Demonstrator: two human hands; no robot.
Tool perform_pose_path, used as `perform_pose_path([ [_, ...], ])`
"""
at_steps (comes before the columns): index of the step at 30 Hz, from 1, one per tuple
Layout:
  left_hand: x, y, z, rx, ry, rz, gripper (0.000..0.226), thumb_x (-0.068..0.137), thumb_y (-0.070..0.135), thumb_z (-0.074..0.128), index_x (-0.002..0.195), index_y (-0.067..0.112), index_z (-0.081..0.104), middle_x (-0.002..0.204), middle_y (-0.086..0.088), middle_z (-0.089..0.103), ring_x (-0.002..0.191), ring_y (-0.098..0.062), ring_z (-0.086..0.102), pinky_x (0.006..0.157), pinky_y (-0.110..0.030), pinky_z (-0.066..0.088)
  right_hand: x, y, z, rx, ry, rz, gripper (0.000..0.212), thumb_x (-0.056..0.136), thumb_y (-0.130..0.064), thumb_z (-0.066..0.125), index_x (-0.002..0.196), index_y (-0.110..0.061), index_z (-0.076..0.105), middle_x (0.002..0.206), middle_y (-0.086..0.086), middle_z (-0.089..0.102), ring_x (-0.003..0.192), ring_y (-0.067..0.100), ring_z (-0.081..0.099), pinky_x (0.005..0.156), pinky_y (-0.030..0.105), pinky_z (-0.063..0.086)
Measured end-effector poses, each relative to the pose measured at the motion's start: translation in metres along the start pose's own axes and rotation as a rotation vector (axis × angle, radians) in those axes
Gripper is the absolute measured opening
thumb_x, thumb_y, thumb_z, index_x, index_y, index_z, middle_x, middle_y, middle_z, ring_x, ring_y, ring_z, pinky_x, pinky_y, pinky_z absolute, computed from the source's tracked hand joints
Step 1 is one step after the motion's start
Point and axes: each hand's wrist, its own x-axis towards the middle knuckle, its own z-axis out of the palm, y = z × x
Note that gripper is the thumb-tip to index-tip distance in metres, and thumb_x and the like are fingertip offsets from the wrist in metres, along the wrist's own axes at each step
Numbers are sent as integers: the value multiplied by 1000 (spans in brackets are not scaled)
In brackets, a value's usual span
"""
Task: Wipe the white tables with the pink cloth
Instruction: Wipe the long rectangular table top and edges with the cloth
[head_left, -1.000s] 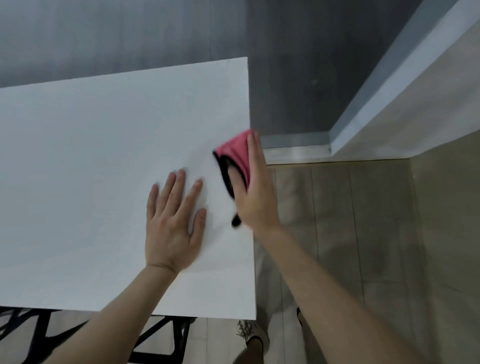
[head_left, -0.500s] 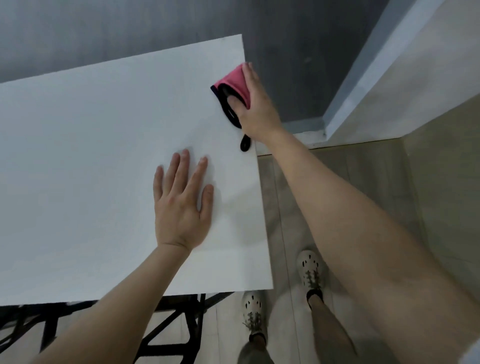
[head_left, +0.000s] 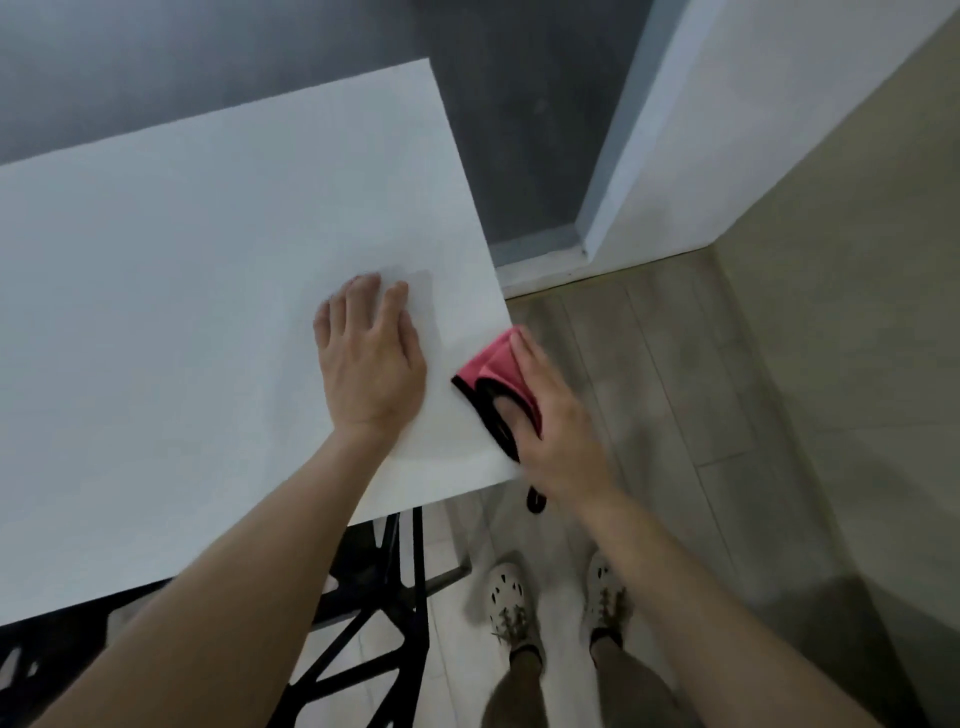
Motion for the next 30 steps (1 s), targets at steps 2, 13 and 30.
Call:
perform_pose_path([
  [2, 0, 2, -1, -6, 52, 52, 26, 106, 17, 49, 126, 16, 66, 131, -9, 62, 123, -35, 56, 110, -49, 41, 65, -8, -1, -70, 12, -5, 72, 112, -34, 55, 173, -23, 18, 180, -9, 16, 163, 16, 25, 130, 30, 22],
  [13, -5, 2, -2, 16, 78, 128, 19, 95, 6, 56, 106, 13, 70, 106, -7, 64, 104, -35, 57, 91, -46, 44, -12, -11, 3, 38, 147, 63, 61, 111, -22, 60, 167, -19, 38, 171, -5, 40, 156, 13, 40, 131, 34, 32],
  [30, -56, -63, -66, 107, -356, 464, 45, 113, 29, 43, 156, 21, 50, 165, -12, 44, 153, -33, 41, 125, -52, 36, -152, 3, 6, 143, 331, 348, 53, 104, -8, 69, 155, -14, 56, 148, 2, 64, 136, 17, 61, 119, 36, 50],
])
